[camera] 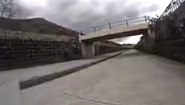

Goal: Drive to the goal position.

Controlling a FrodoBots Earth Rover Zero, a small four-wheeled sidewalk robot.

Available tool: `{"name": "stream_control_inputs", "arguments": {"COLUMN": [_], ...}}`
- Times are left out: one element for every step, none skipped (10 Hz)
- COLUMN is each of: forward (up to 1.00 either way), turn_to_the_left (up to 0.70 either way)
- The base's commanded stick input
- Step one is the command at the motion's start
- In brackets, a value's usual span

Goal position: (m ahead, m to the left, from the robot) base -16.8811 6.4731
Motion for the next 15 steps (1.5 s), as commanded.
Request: {"name": "stream_control_inputs", "arguments": {"forward": [0.32,0.07,0.0,0.0,0.0,0.0,0.0,0.0,0.0,0.0,0.0,0.0,0.0,0.0,0.0], "turn_to_the_left": [-0.37,-0.43,-0.45,-0.45,-0.45,-0.45,-0.45,-0.45,-0.45,-0.45,0.0,-0.13,-0.26,-0.39,-0.45]}}
